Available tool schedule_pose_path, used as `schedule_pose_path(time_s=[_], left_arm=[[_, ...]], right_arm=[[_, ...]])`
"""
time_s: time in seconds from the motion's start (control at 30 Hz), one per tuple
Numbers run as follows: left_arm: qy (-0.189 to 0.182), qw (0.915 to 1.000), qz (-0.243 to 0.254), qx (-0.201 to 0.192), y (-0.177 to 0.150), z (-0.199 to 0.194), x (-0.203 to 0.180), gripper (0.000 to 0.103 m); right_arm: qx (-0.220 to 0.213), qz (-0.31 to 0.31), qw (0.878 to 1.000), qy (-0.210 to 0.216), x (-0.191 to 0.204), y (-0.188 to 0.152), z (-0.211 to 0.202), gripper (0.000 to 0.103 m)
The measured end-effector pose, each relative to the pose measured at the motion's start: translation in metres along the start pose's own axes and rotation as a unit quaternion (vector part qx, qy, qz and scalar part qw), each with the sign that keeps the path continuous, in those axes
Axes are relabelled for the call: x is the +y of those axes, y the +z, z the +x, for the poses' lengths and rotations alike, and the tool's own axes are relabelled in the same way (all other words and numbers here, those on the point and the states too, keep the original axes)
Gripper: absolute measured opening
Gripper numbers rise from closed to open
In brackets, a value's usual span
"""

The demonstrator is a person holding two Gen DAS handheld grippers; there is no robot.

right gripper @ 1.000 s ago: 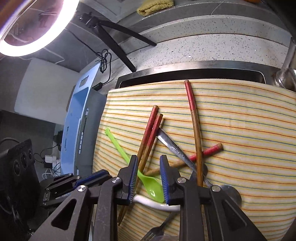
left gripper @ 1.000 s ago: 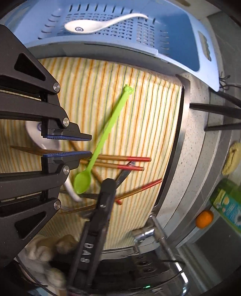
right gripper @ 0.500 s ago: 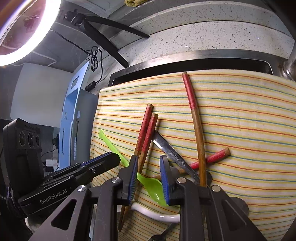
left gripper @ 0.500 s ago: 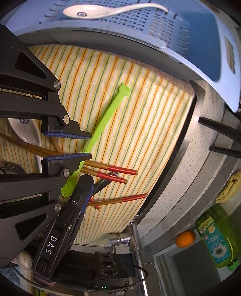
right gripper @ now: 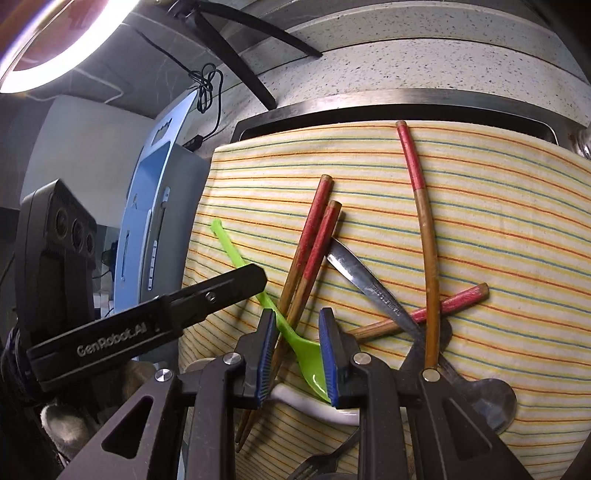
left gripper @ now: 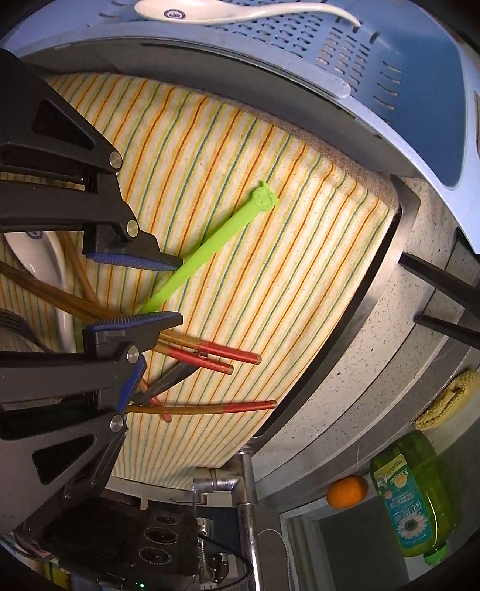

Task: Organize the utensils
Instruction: 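Close the left tool on the green plastic spoon while the right tool grasps a red-tipped chopstick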

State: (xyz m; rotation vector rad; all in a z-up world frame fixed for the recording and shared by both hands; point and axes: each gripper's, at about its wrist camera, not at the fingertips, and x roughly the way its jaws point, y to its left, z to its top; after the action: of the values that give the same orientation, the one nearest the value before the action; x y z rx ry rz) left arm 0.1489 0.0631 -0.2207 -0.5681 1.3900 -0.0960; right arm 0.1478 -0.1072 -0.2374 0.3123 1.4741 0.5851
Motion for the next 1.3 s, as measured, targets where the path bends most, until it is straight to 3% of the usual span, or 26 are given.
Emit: schedule_pose_path(time_s=[0.17,0.53,1.03,1.13,1.3], left_arm=[[-0.004,0.9997,-0.020,-0.015,0.006,0.000,0.006,0.010],[0.005,0.9993,0.028,-0.025,-0.010,-0.012,0.004,0.008],[0.007,0.9979,0.064,0.000,-0.028,-0.015,0.008,0.007],[0.005,0.9983,0.057,-0.001,-0.029,-0.016,0.013,0.007],[0.003,0.9982,0.059,-0.001,-0.032,-0.017,0.014,0.007]], right_arm=[[-0.004,0.018,1.000,0.011,-0.009,0.002,-0.001,0.021],[-0.004,0.048,0.998,0.044,-0.013,0.005,0.002,0.024],[0.011,0.048,0.997,0.065,0.005,0.001,0.022,0.024],[0.017,0.047,0.996,0.070,0.008,-0.001,0.028,0.014],[0.018,0.043,0.996,0.081,0.013,-0.005,0.026,0.007]])
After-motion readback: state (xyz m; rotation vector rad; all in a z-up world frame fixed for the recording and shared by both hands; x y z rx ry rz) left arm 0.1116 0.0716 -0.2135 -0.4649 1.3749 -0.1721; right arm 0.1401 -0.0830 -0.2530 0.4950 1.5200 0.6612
